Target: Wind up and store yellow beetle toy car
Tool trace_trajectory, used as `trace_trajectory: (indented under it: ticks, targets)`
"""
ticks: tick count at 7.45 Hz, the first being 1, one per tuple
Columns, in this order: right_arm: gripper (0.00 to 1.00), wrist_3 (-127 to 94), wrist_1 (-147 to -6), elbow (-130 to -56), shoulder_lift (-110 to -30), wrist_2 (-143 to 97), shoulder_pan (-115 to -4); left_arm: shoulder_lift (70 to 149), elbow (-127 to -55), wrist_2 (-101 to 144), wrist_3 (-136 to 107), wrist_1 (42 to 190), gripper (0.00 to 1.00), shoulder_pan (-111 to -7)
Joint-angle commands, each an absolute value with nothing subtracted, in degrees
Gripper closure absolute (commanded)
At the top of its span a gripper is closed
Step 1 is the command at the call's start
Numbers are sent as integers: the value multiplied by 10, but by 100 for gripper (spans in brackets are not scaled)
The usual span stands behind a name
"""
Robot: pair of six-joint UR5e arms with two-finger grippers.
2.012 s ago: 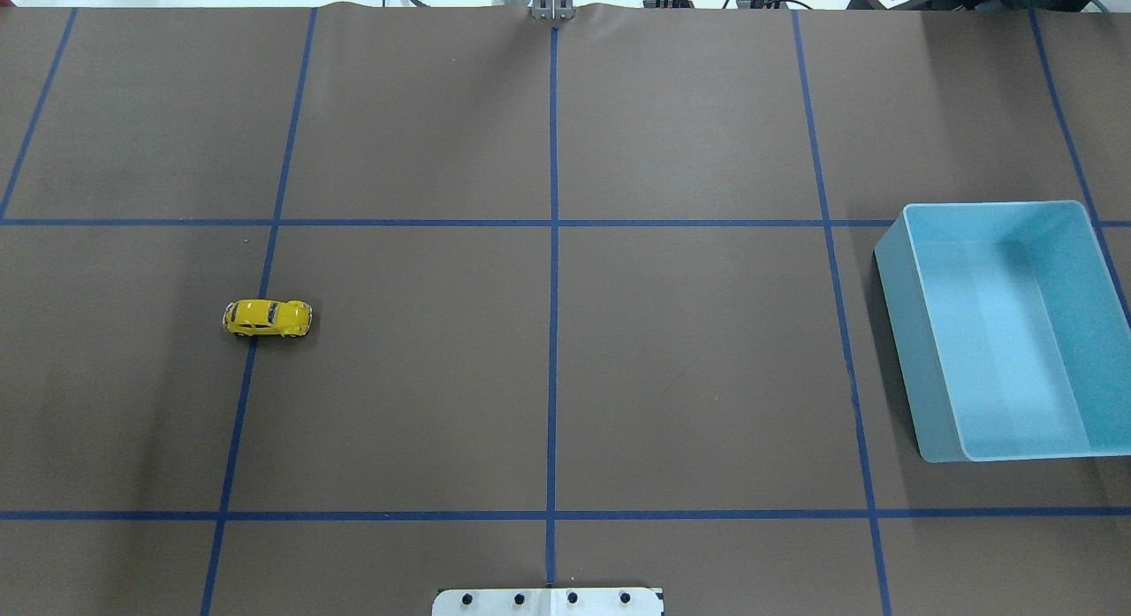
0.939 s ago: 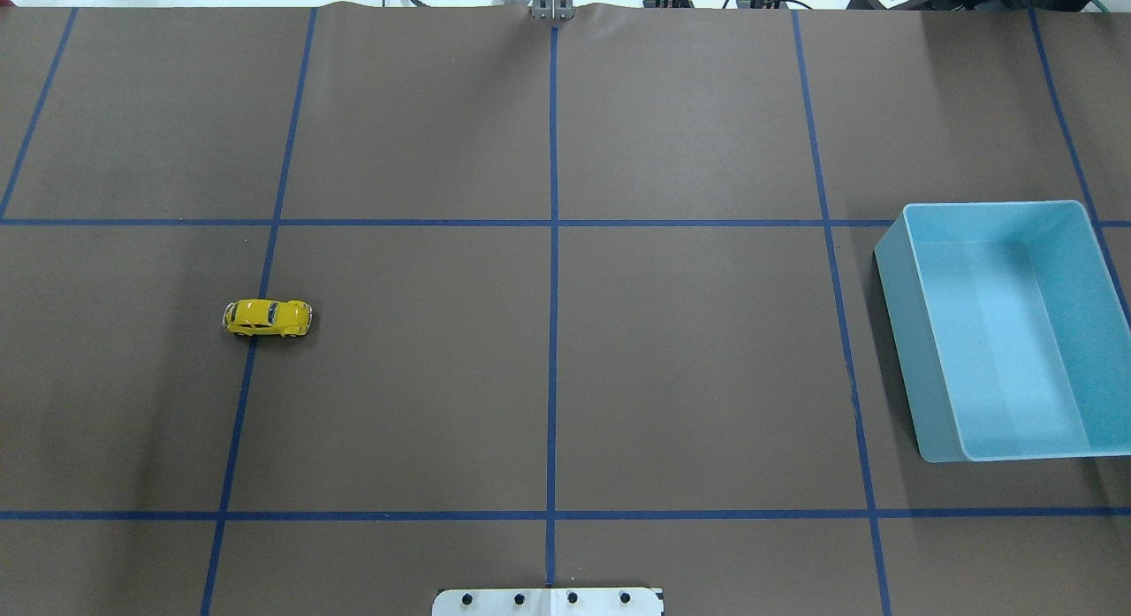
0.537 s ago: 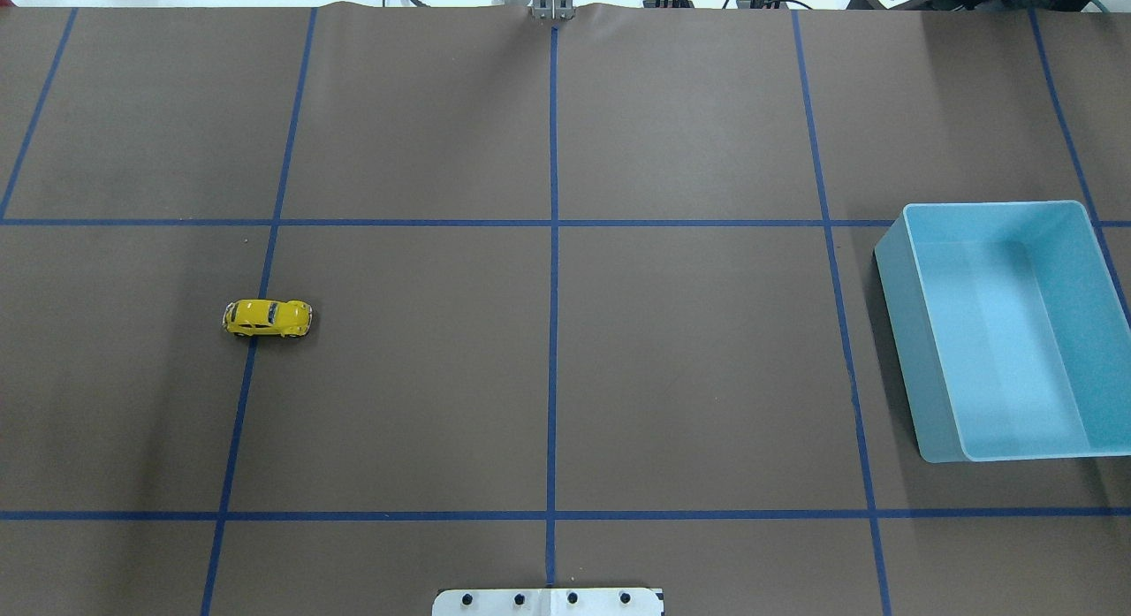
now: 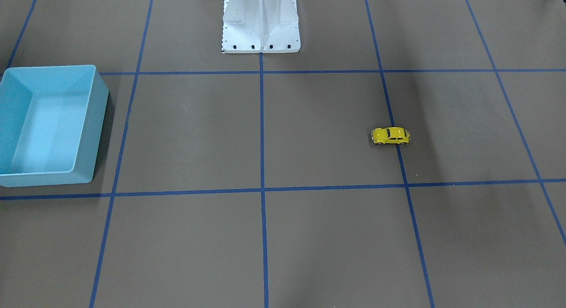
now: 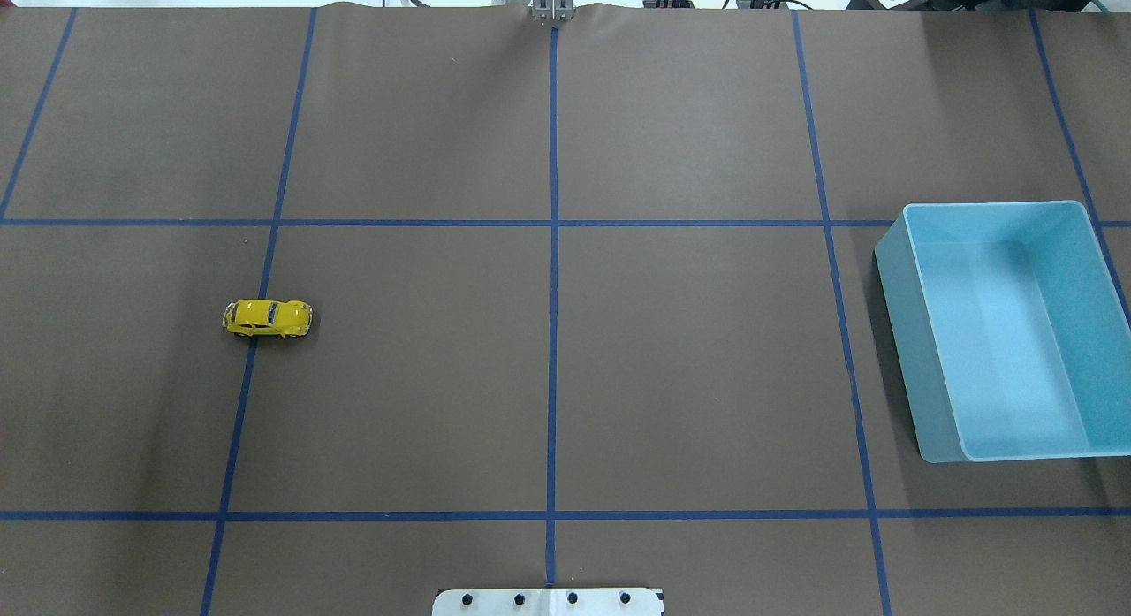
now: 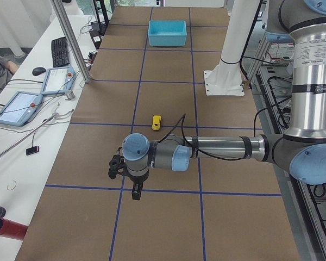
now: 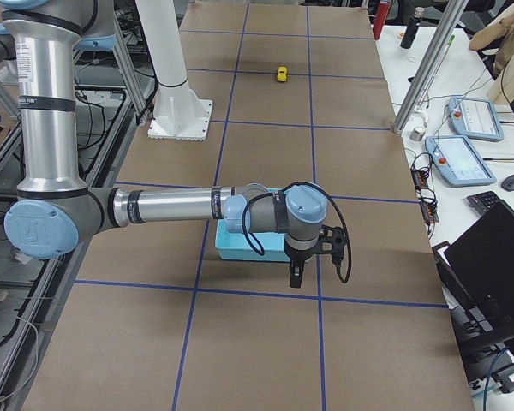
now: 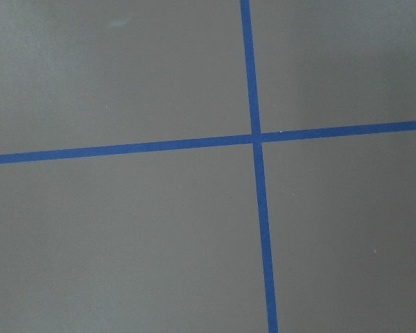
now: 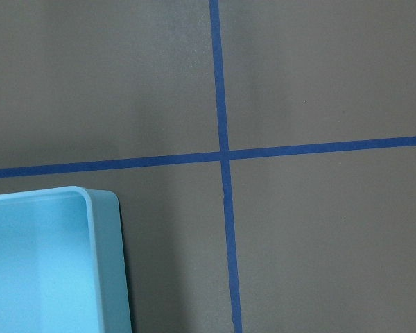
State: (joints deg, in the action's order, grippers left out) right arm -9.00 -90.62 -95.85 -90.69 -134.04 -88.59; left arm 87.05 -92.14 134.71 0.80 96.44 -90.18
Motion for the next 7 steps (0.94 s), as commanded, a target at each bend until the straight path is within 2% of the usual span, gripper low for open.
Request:
trace_trajectory:
  ticks: [1, 7]
  targets:
    - [0, -91, -906, -959, -905, -1340, -886, 868, -926, 1349, 15, 971, 0, -901]
    - [0, -91, -906, -959, -899, -1339, -886, 867, -953, 1362, 67, 964, 0, -889]
